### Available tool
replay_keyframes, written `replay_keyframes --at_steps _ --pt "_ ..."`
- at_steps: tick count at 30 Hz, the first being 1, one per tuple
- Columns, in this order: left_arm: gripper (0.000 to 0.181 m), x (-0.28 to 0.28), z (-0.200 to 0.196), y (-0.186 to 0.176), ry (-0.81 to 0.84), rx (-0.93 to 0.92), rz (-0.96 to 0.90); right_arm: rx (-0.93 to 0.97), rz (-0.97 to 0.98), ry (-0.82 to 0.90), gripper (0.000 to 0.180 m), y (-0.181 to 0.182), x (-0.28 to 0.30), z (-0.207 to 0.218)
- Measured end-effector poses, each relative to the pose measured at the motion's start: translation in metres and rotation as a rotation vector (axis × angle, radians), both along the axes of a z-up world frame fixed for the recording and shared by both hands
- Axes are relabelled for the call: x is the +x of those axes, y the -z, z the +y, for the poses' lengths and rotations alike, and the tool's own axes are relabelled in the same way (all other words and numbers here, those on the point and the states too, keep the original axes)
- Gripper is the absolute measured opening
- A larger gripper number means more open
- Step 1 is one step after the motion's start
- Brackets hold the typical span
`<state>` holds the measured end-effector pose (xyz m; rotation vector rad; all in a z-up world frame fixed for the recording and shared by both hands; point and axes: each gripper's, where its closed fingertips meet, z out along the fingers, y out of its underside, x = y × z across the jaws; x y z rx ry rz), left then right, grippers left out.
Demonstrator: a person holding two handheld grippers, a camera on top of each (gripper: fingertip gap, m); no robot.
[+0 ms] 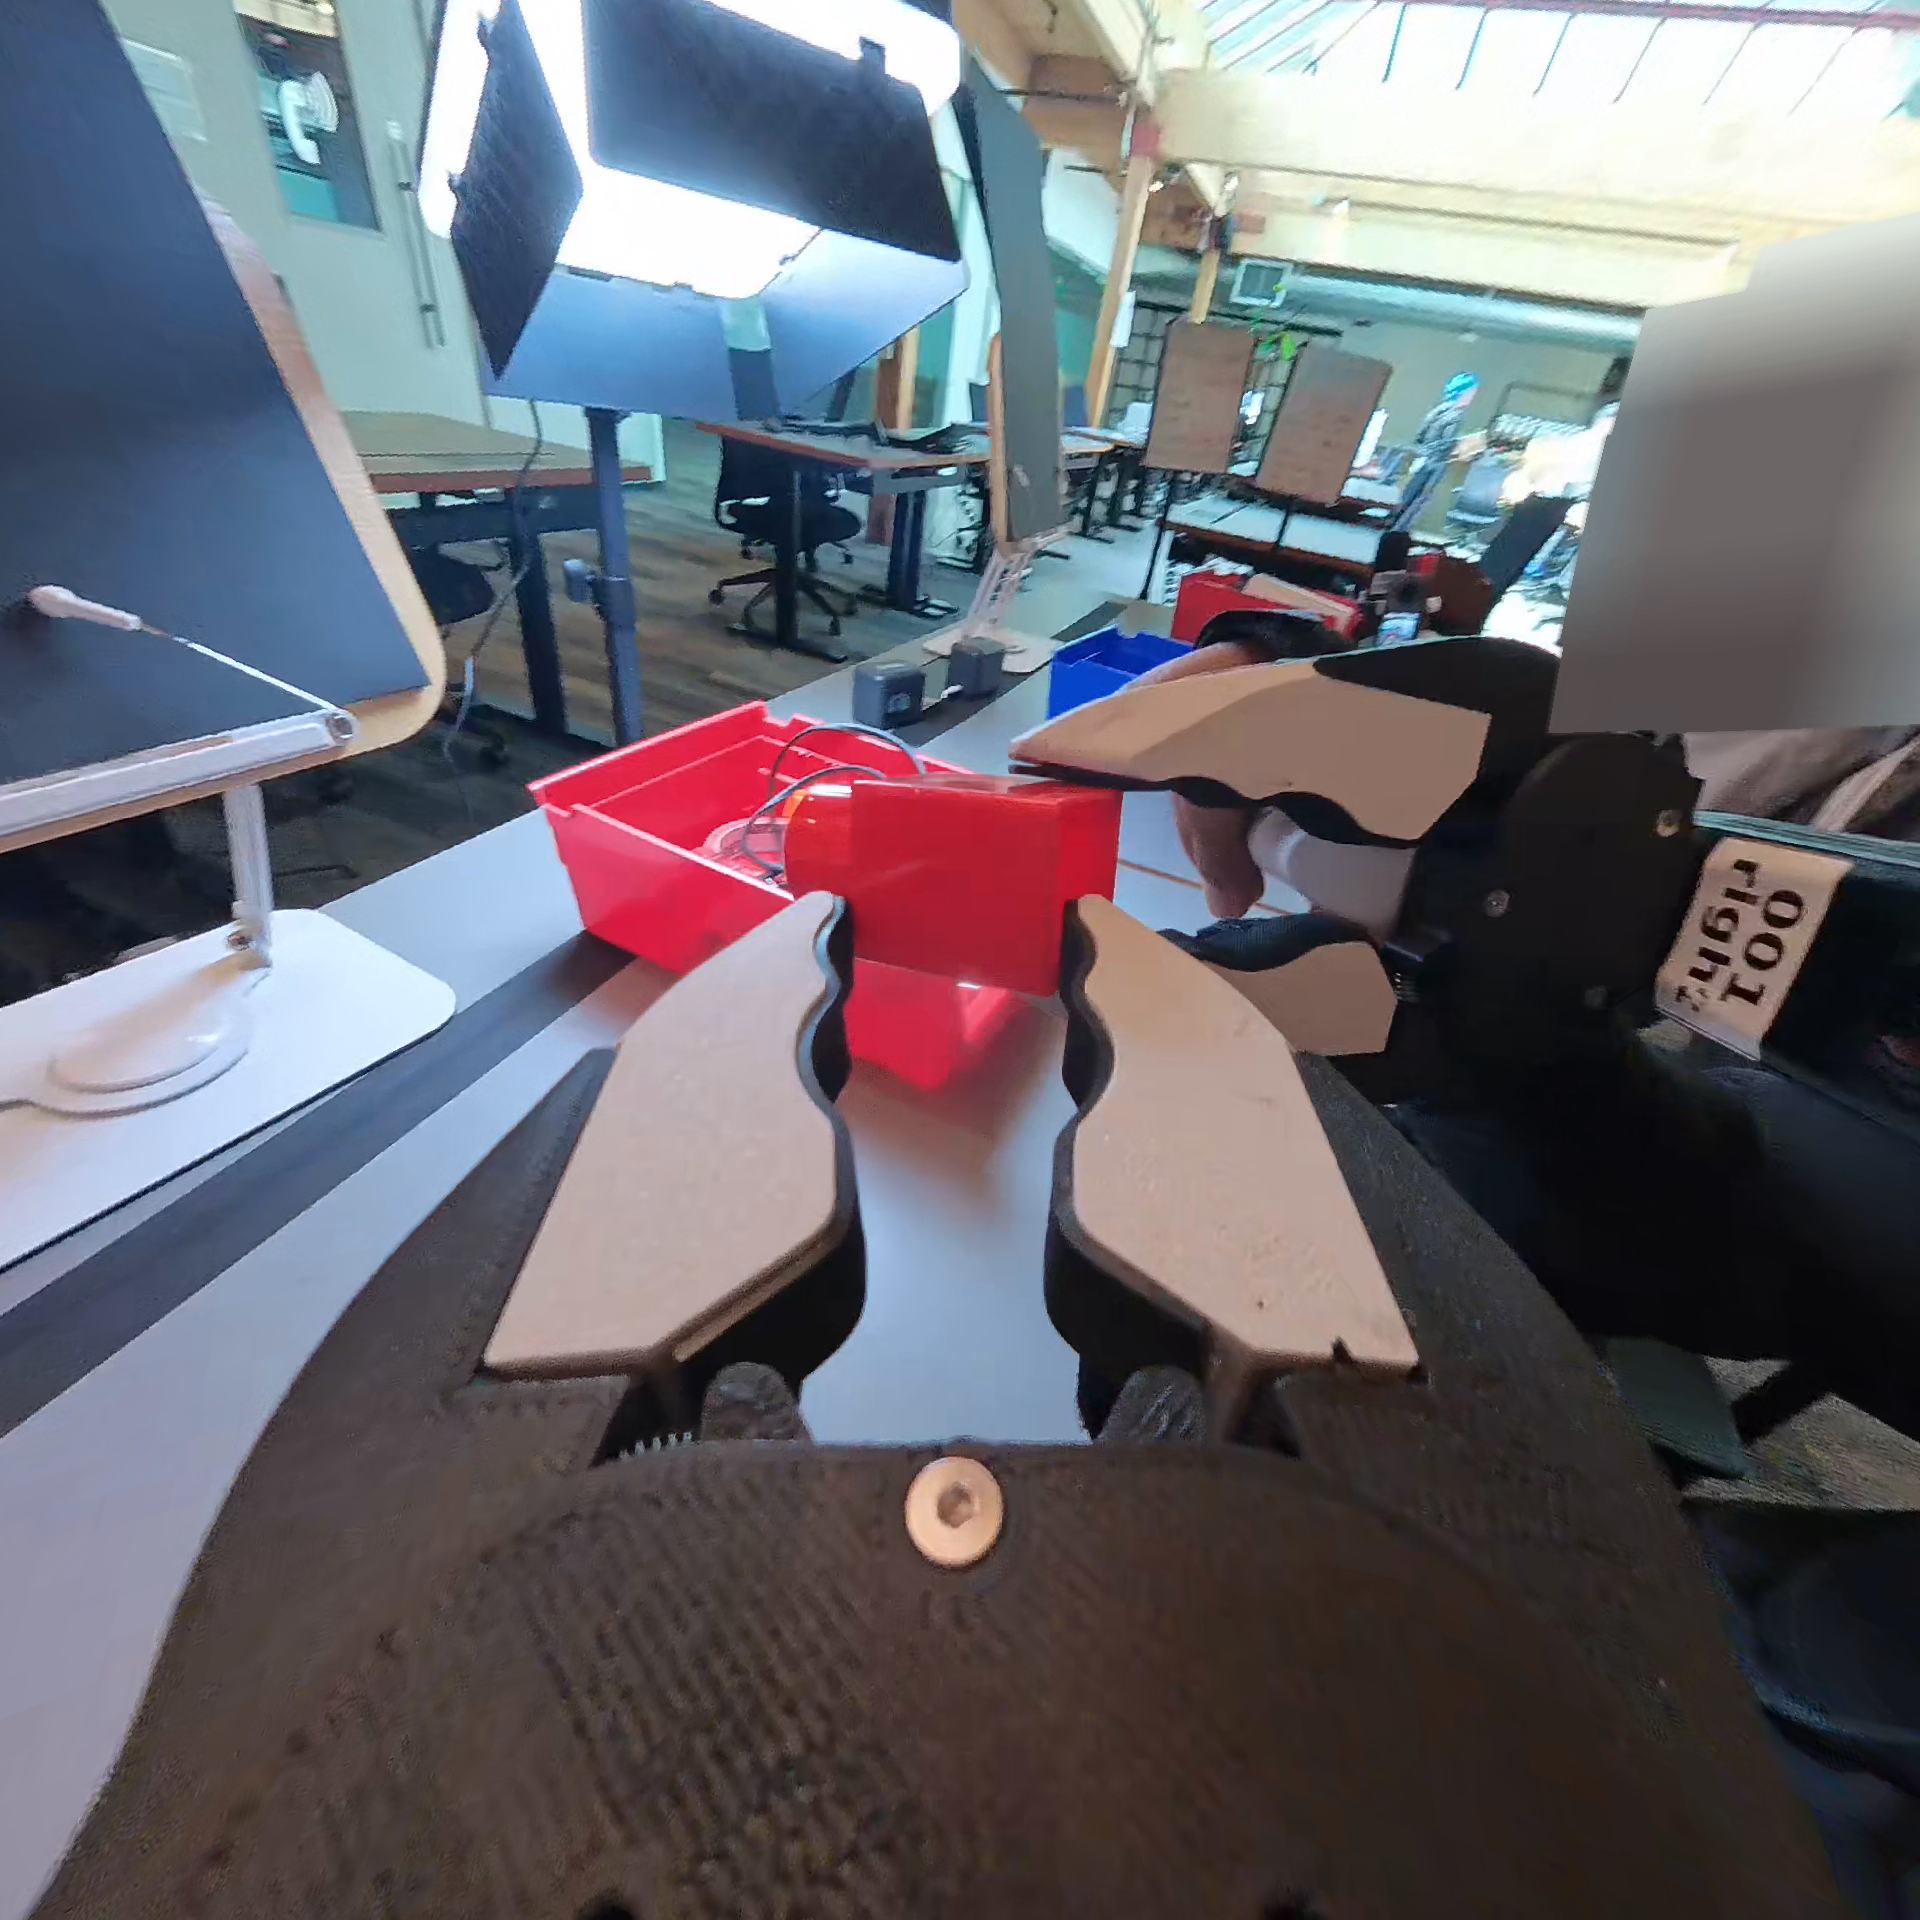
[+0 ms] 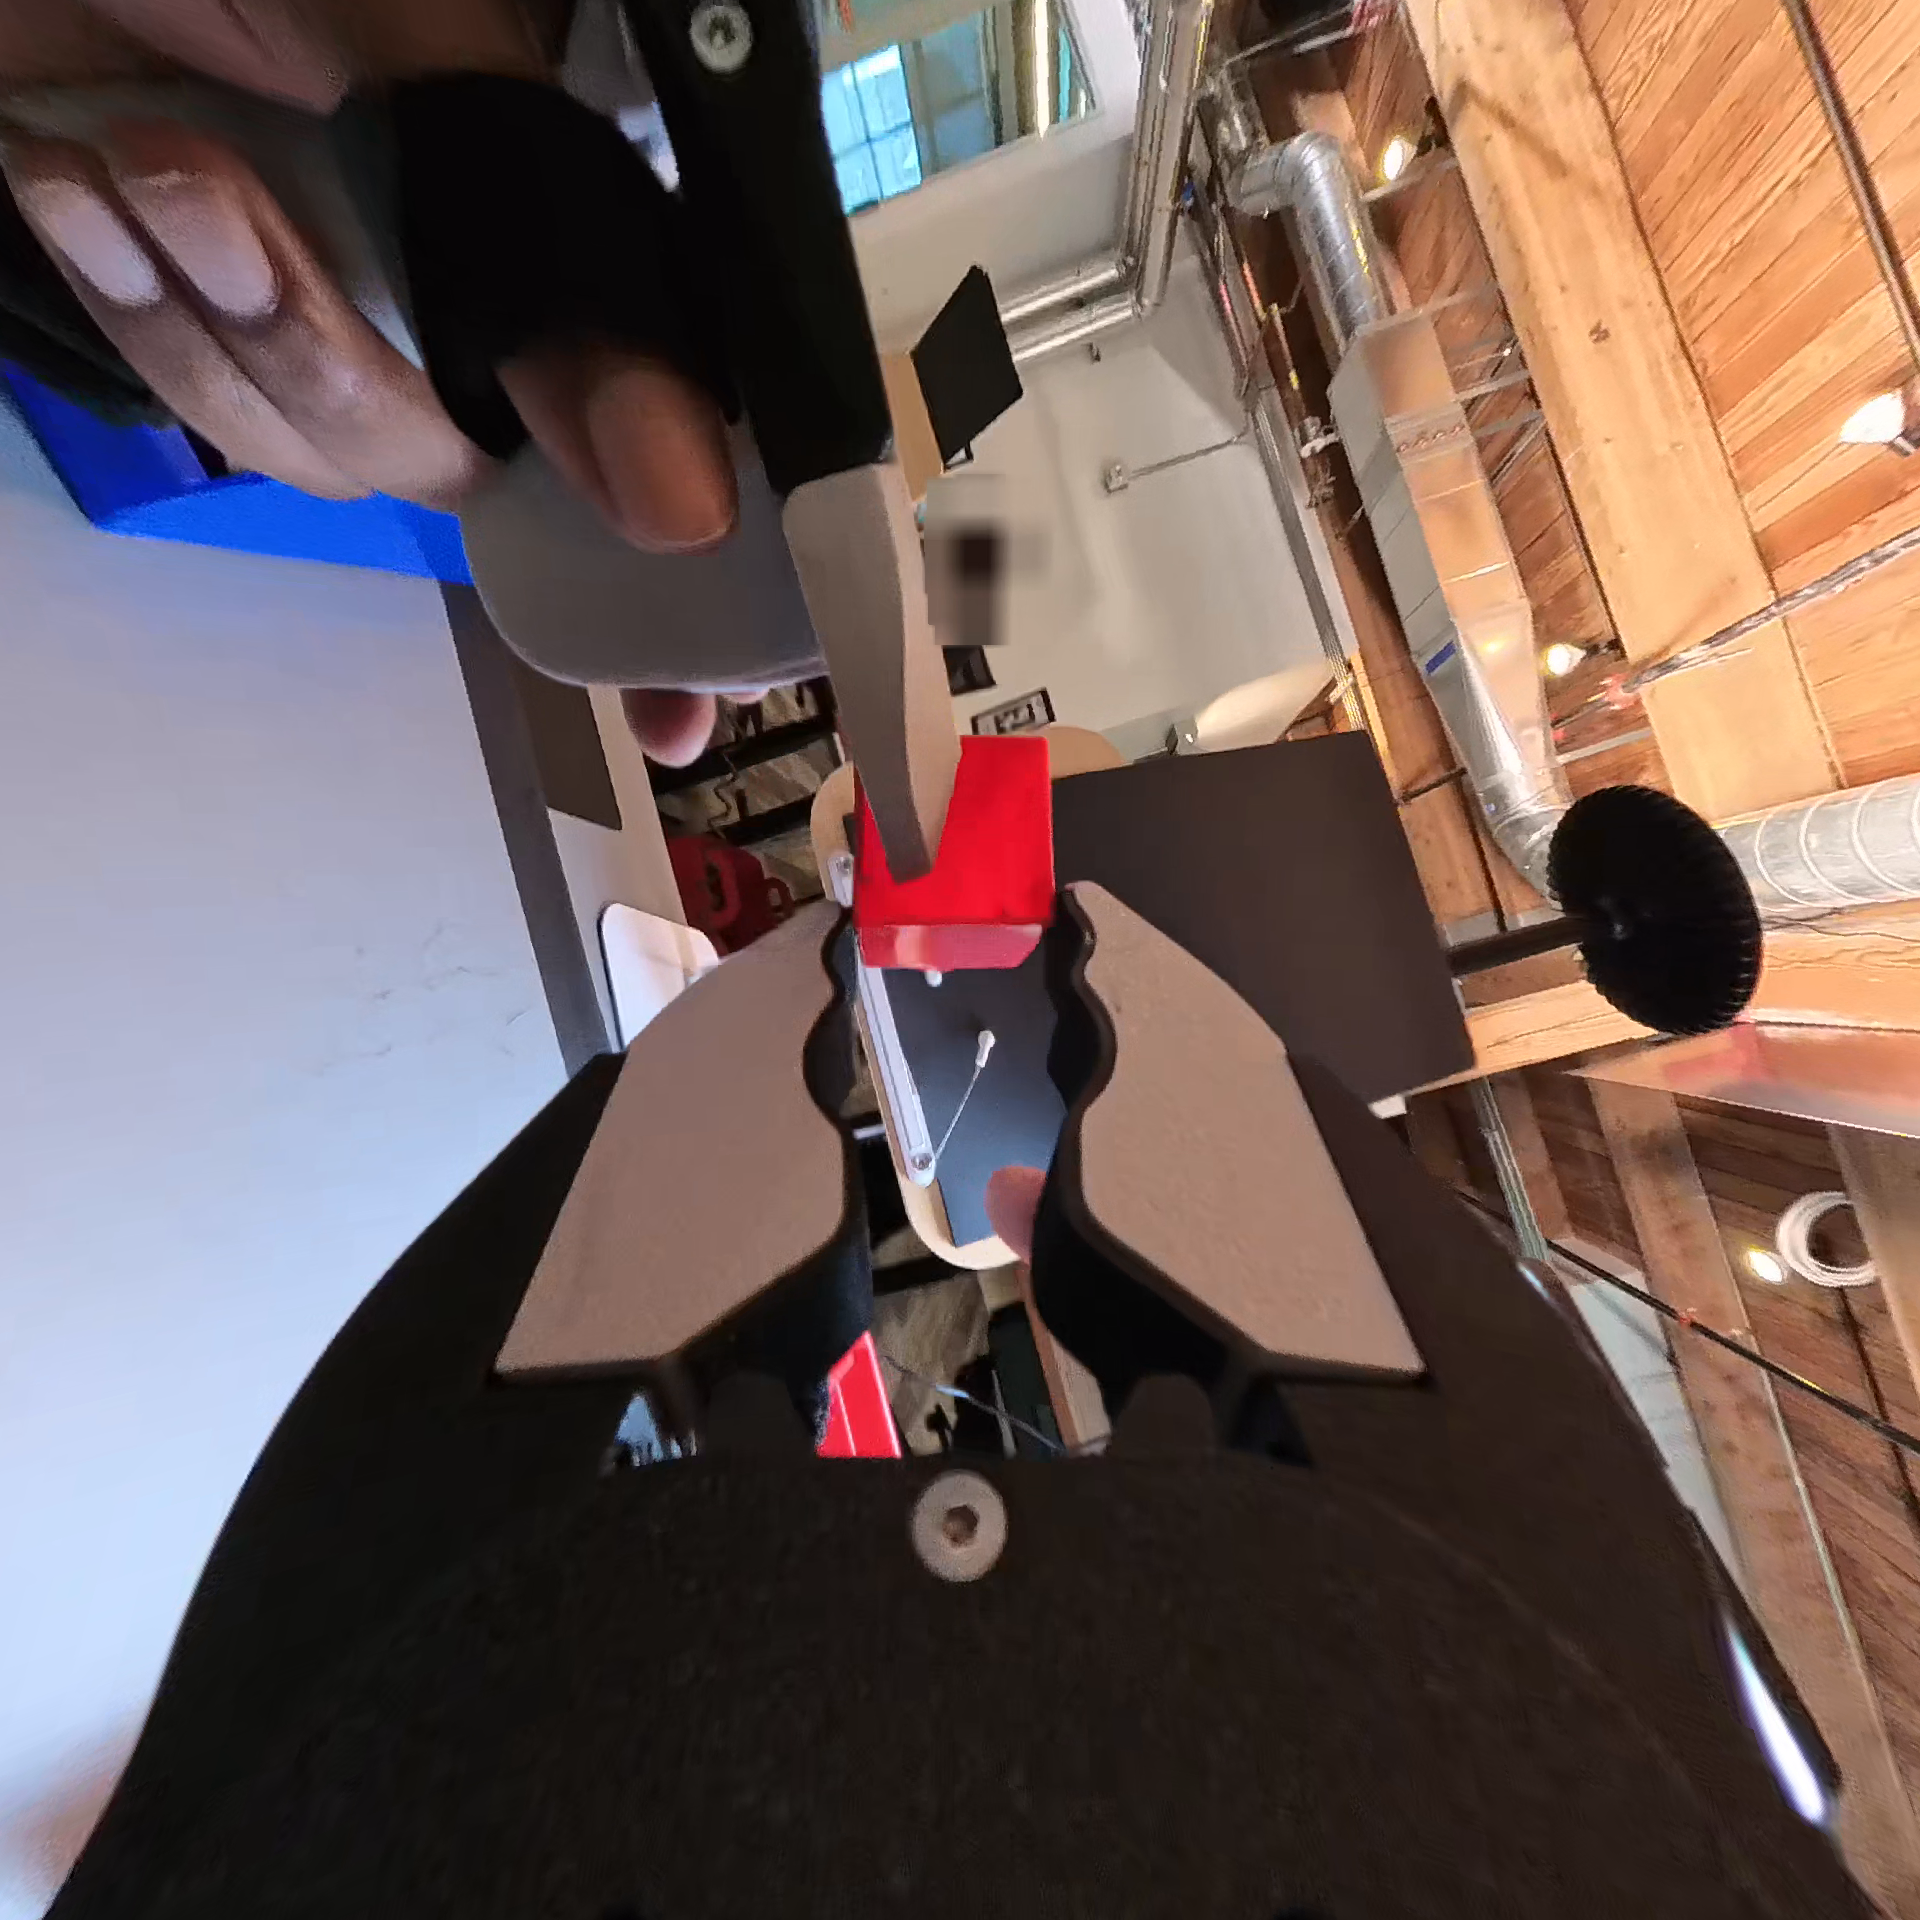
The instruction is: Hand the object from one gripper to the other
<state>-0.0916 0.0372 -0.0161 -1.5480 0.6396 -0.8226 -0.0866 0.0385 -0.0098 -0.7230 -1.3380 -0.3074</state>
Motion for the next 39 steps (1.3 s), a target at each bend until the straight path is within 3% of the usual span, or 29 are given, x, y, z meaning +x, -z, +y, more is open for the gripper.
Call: replay_keyframes --at_steps 7,12,15,17,26,31,34,39 --pt "0.037 0.002 -0.01 -0.009 0.106 0.004 -0.081 -0.047 0.081 -0.151 0.036 -0.009 0.0 -0.013" --pt "0.037 0.009 -0.021 -0.011 0.23 -0.045 -0.144 -0.079 0.095 -0.203 0.054 -0.007 0.003 -0.009" --pt "0.036 0.017 -0.027 -0.009 0.298 -0.077 -0.171 -0.03 0.078 -0.232 0.037 -0.002 0.001 -0.013" --pt "0.036 0.017 -0.026 -0.006 0.3 -0.089 -0.167 -0.045 0.059 -0.224 0.037 0.001 0.001 -0.011" --pt "0.03 0.004 0.0 0.012 -0.048 0.07 0.168 -0.028 -0.122 0.054 0.037 0.026 0.001 0.017" --pt "0.008 -0.001 0.008 0.023 -0.096 0.101 0.253 0.032 -0.172 0.1 0.037 0.031 -0.011 0.006" --pt "0.007 -0.001 0.001 0.014 -0.026 0.106 0.196 -0.014 -0.078 -0.013 0.038 0.019 -0.016 -0.008" --pt "0.007 -0.005 -0.013 -0.004 0.143 0.028 -0.029 -0.223 0.079 -0.266 0.064 -0.004 -0.003 -0.027"
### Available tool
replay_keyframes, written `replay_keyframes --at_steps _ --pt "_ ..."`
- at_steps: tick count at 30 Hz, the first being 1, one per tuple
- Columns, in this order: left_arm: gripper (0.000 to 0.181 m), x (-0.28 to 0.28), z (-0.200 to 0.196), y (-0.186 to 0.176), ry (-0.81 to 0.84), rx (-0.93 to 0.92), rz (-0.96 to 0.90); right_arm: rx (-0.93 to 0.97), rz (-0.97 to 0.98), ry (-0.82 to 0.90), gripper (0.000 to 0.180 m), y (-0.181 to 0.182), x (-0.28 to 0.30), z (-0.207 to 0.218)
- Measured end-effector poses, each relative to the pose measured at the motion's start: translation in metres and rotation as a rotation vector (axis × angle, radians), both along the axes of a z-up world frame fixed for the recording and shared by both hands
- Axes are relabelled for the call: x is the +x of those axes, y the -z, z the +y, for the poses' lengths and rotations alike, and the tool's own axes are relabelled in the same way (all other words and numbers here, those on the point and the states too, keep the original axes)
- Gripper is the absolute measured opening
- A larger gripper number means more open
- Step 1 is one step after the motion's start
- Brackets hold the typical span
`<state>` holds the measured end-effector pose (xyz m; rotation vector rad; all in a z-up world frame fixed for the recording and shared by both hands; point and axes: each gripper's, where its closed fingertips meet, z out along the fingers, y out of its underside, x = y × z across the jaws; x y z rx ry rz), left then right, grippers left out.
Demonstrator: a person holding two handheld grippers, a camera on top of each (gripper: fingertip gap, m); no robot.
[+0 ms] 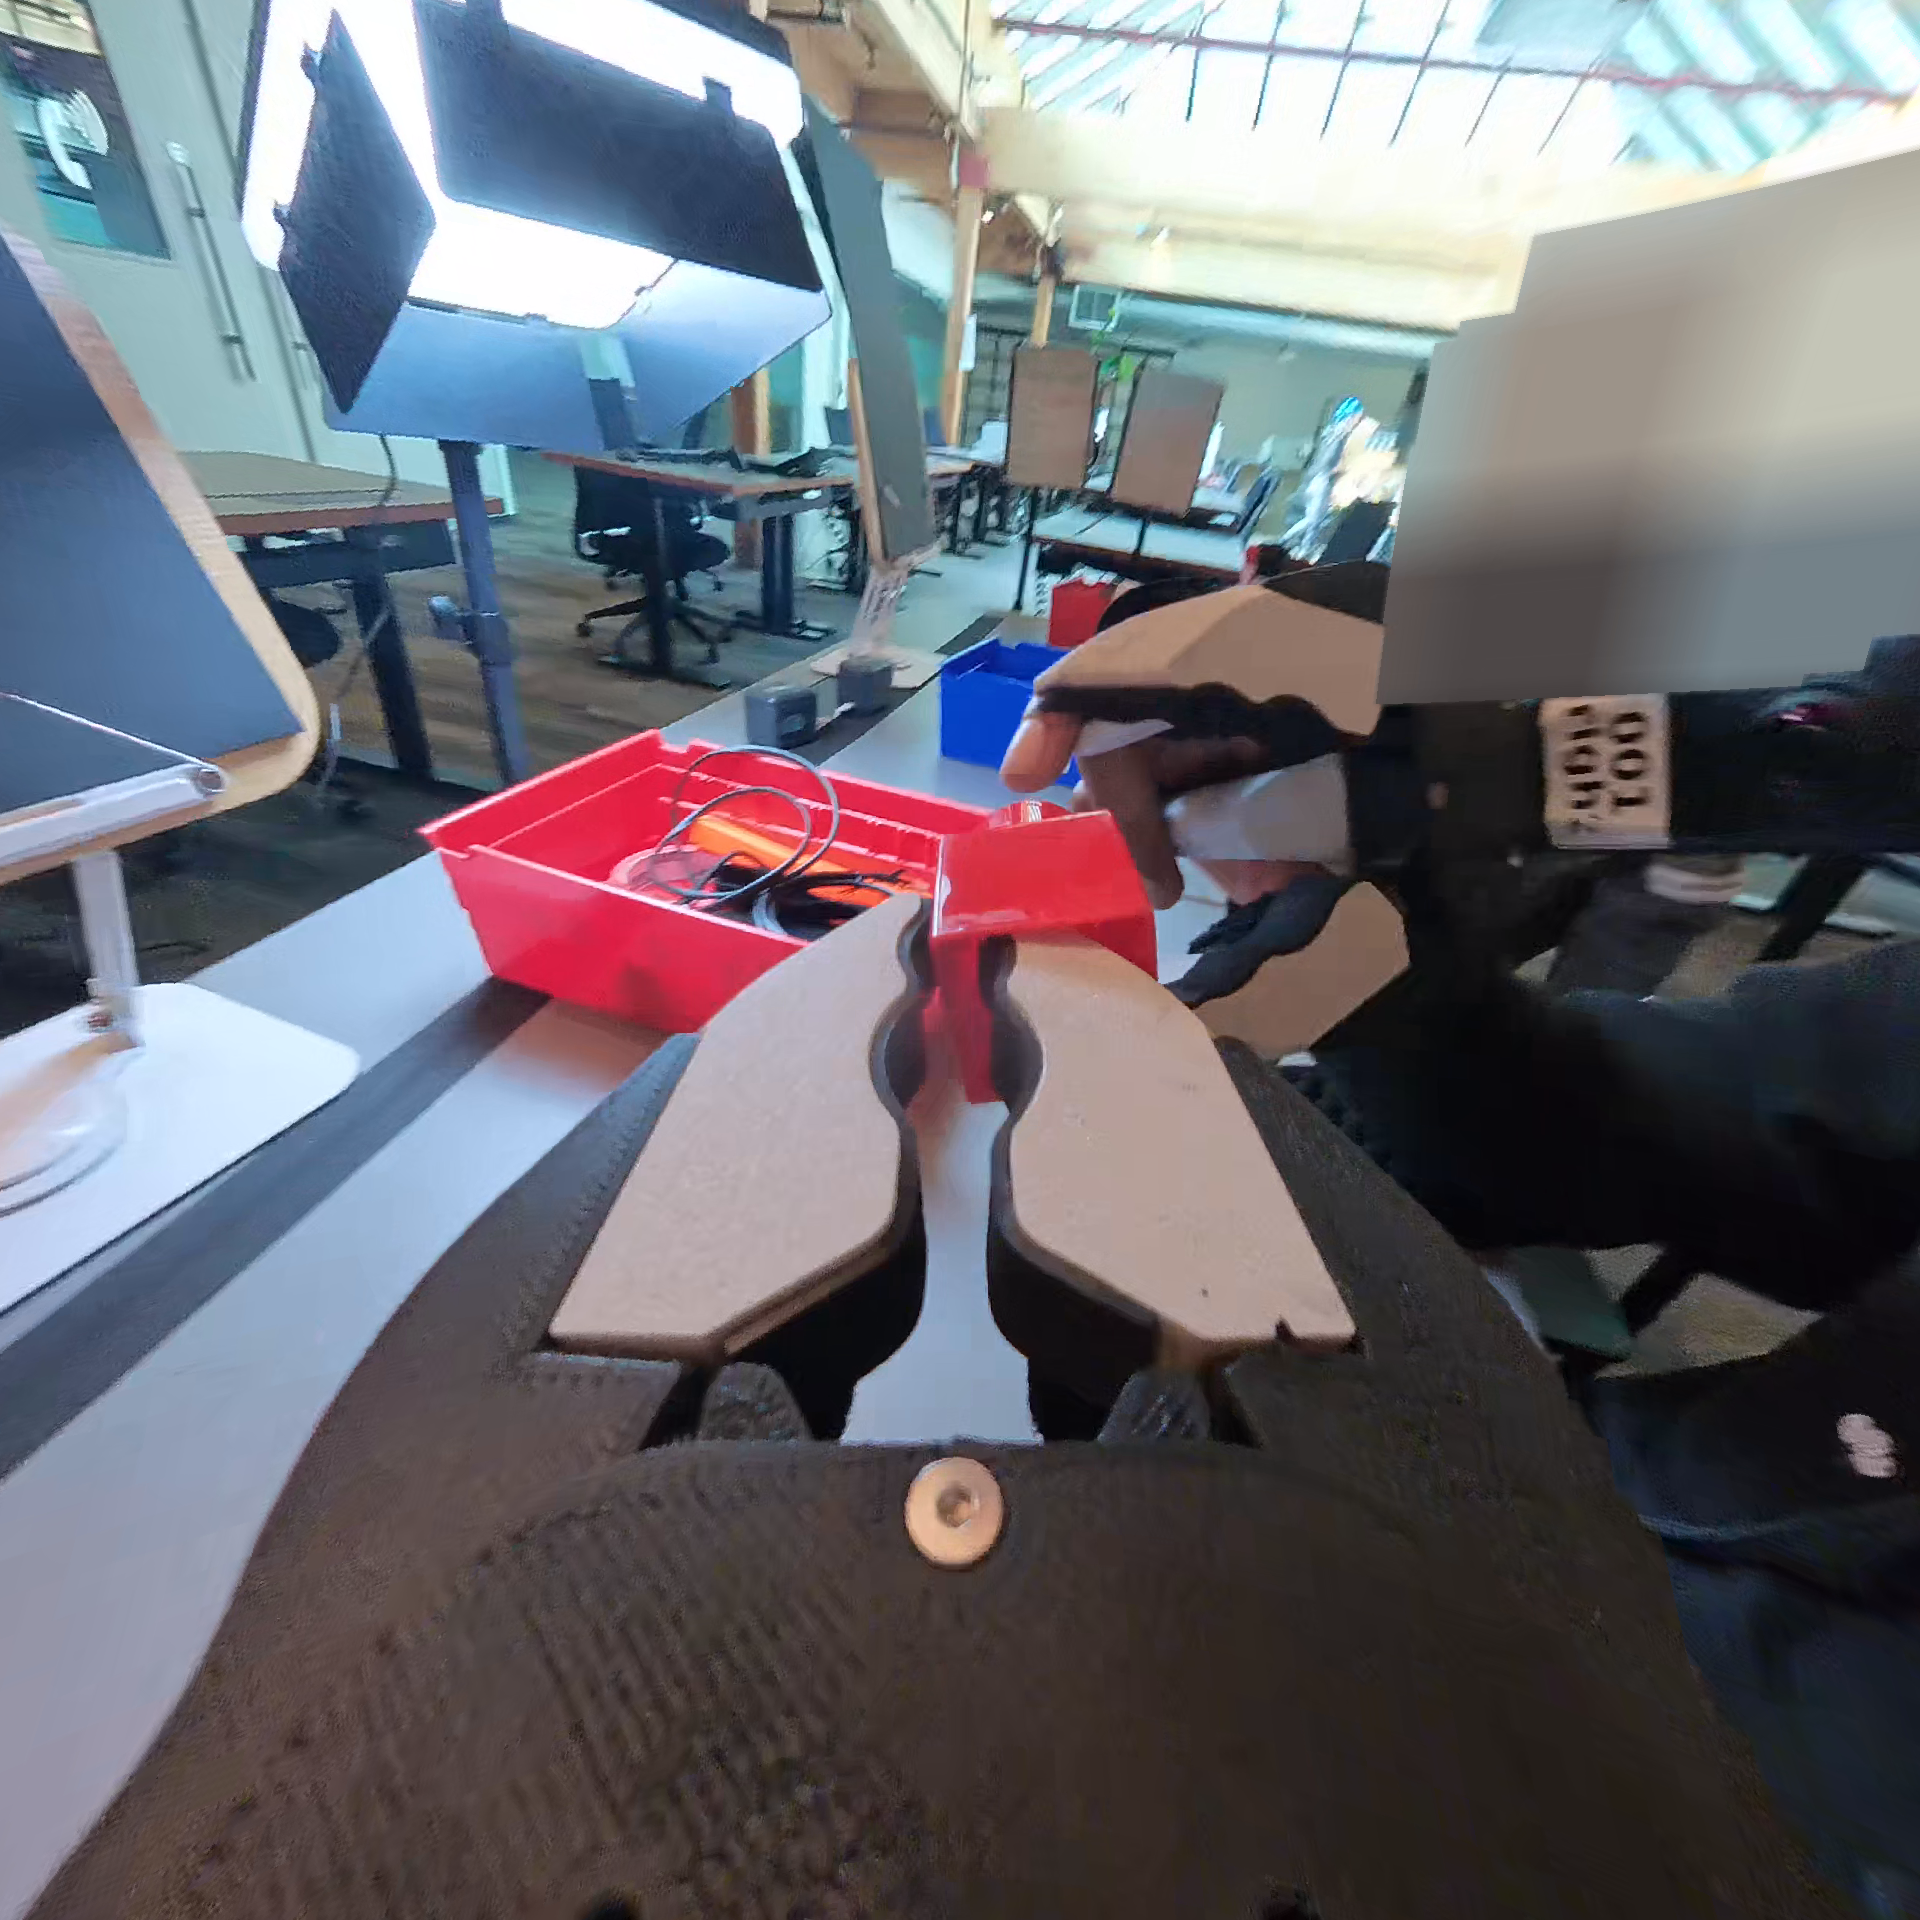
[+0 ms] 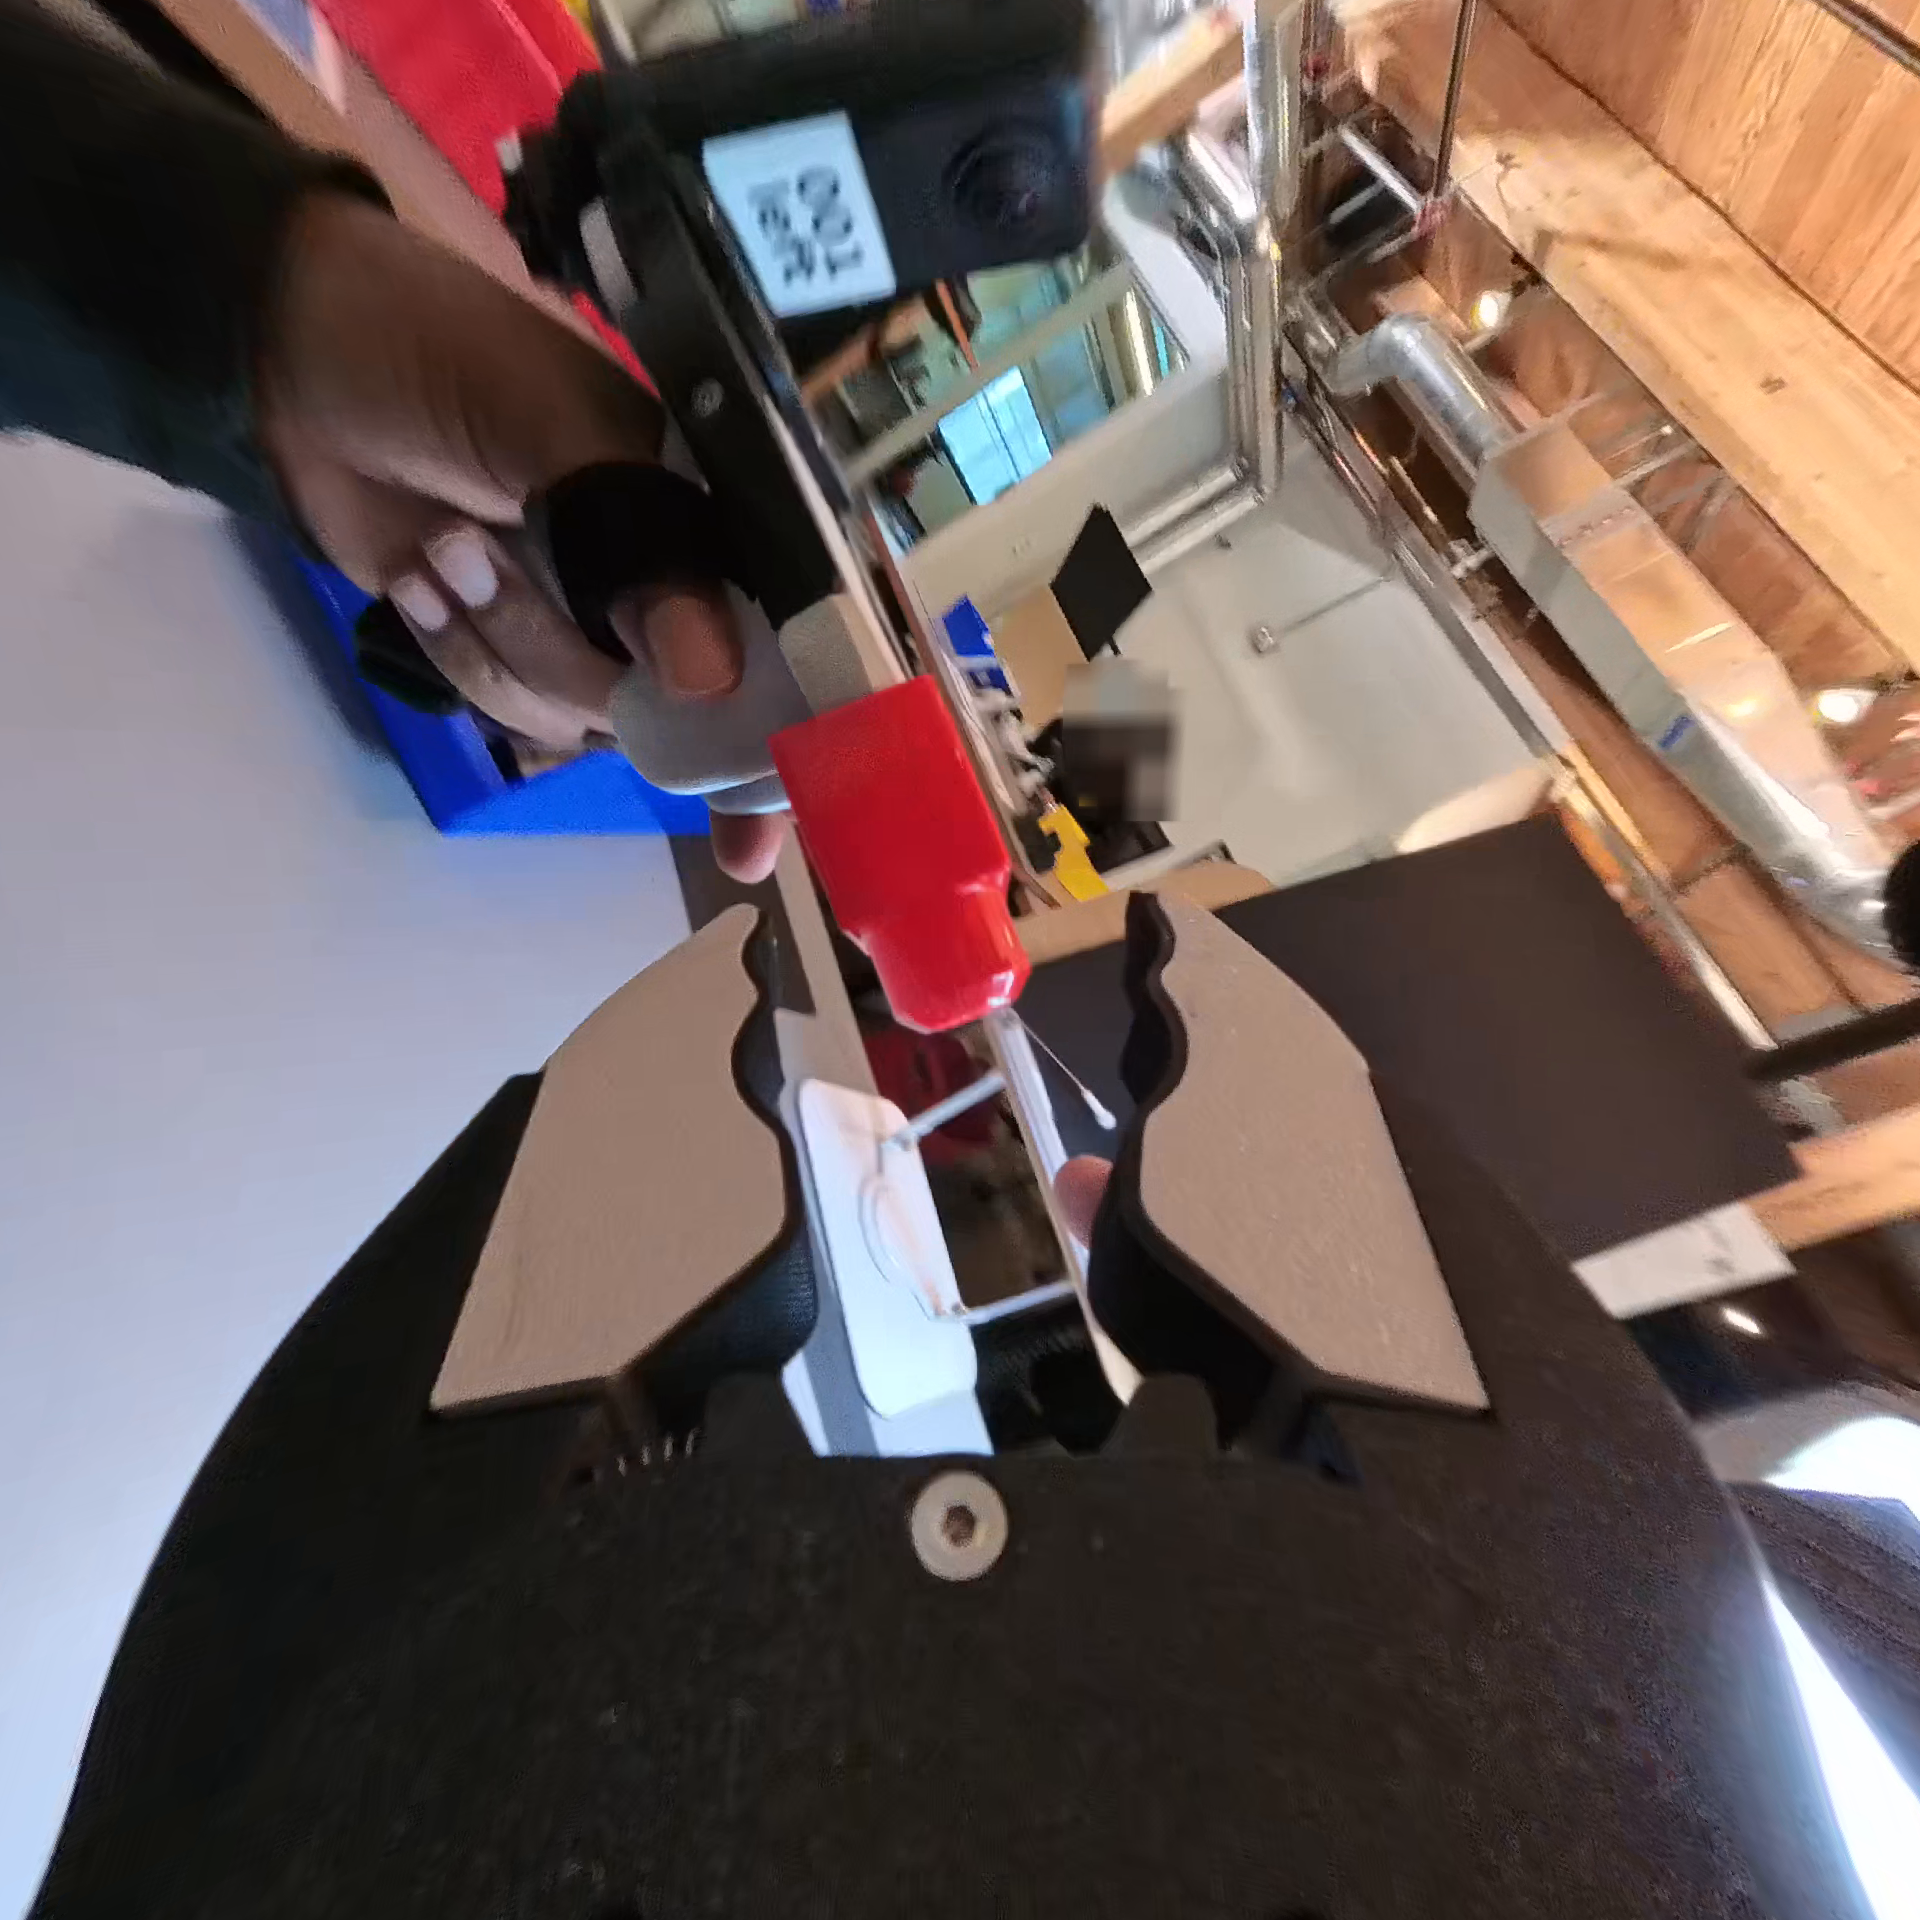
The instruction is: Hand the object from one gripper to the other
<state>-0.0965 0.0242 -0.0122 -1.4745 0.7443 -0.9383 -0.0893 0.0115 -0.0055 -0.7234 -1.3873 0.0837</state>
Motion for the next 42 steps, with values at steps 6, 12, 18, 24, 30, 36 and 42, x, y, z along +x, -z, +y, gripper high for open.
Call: replay_keyframes --at_steps 6,12,18,24,30,36,42 --pt "0.007 0.012 -0.016 -0.002 0.158 -0.081 -0.072 0.019 0.004 -0.134 0.061 -0.001 0.006 -0.015" --pt "0.007 0.023 -0.017 0.005 0.186 -0.124 -0.065 0.049 -0.032 -0.126 0.037 0.01 -0.002 -0.016" --pt "0.016 -0.01 -0.009 -0.016 0.044 -0.04 -0.087 0.1 0.003 -0.02 0.037 -0.001 0.013 0.006" --pt "0.021 0.009 -0.024 -0.011 0.113 -0.044 -0.019 0.17 -0.011 0.05 0.037 0.003 0.011 0.015" --pt "0.003 0.022 -0.022 -0.003 0.108 -0.006 0.016 0.202 -0.028 0.053 0.037 0.006 0.005 0.011" --pt "0.001 0.015 -0.032 -0.011 0.21 -0.021 -0.05 0.116 0.016 -0.027 0.047 0.002 0.007 0.004" --pt "0.001 0.002 -0.041 -0.017 0.355 -0.093 -0.164 0.06 0.036 -0.08 0.057 0.003 0.012 0.007"
